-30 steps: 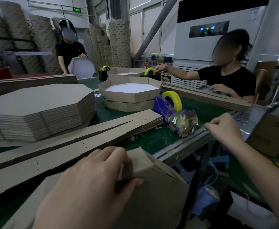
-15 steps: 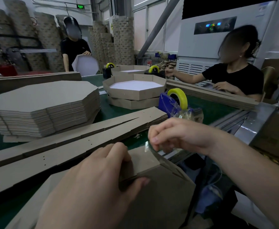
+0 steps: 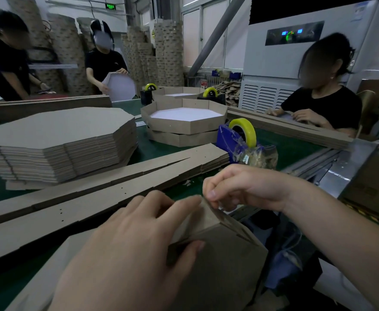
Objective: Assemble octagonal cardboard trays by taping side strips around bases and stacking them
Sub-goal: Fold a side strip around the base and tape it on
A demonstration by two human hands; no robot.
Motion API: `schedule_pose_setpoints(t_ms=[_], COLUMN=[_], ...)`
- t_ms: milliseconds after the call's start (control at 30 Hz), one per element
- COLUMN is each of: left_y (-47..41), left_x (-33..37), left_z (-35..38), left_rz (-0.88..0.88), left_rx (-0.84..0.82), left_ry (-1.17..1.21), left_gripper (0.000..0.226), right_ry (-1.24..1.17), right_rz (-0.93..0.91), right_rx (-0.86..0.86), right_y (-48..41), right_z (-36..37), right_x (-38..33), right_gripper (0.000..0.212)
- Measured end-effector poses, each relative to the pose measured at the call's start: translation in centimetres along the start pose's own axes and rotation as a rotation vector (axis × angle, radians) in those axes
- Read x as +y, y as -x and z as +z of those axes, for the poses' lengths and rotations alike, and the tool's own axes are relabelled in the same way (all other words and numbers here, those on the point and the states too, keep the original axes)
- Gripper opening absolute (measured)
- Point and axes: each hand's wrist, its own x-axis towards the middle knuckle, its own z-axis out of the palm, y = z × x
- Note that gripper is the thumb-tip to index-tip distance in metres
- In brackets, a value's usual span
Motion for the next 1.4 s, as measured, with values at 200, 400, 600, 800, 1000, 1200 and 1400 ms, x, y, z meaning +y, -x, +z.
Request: schedule_pose_setpoints(t_ms=[200, 400, 600, 800, 1000, 1200, 1400], left_y=[-0.1, 0.0, 0.1, -0.2, 0.2, 1.1, 3.4], left_x=[-0.4, -0.4, -0.7, -0.7, -0.8, -0.5, 0.0], left_z=[0.1, 0.5, 0.6, 1.1, 0.8, -0.3, -3.1], left_rz=[0.007, 0.019, 0.062, 0.119, 0.081, 0.064, 0.063], left_rx=[-0.012, -0.007, -0.004, 0.046, 0.057, 0.082, 0.176], left_ry=[-0.05, -0.083, -0.181, -0.283, -0.26, -0.198, -0.05], left_gripper=[0.048, 0.047, 0.051, 0.06, 0.061, 0.057, 0.053], right_ry=[0.055, 0.042, 0.294, 0.137, 0.086, 0.245, 0.404], right_rz=[0.042, 0.212, 0.329, -0.111, -0.175, -0.325, -0.479], right_rx=[-0.008, -0.065, 0.008, 0.171, 0.098, 0.218, 0.302], right_y=[0.2, 0.1, 0.3, 1.3, 1.5, 2.5, 4.5], right_z=[0.1, -0.1, -0.2, 0.7, 4.3, 6.0, 7.2], right_x=[-0.2, -0.2, 1.0, 1.5, 2.3, 2.2, -0.9], right_gripper=[0.026, 0.03, 0.056, 0.018, 0.066, 0.083, 0.079])
